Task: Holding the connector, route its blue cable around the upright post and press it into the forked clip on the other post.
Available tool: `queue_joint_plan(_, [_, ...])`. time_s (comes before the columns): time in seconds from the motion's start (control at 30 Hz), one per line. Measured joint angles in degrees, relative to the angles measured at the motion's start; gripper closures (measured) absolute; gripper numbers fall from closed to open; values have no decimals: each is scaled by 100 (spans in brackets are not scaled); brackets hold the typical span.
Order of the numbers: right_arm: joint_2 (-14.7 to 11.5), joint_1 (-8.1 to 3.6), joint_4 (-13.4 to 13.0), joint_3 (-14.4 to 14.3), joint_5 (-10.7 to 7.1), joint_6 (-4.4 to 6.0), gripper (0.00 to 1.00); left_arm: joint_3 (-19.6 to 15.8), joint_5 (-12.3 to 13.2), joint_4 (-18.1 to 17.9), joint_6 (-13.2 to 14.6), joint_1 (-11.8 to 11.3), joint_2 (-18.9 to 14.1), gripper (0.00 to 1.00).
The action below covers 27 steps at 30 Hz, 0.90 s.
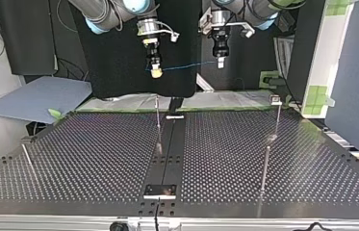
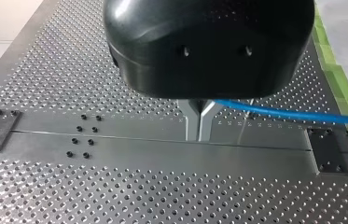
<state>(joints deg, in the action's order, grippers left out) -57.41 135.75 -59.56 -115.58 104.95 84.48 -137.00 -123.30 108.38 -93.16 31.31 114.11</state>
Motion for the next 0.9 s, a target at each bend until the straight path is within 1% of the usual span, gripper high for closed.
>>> queue_joint_plan(0.8, [-4,-1,5,4,0,0,100,0,4,0,0,0,0,100])
queue_joint_plan(0.9, [46,-51,57,57,52,-39,100,17,-9,14,16,15,16,100])
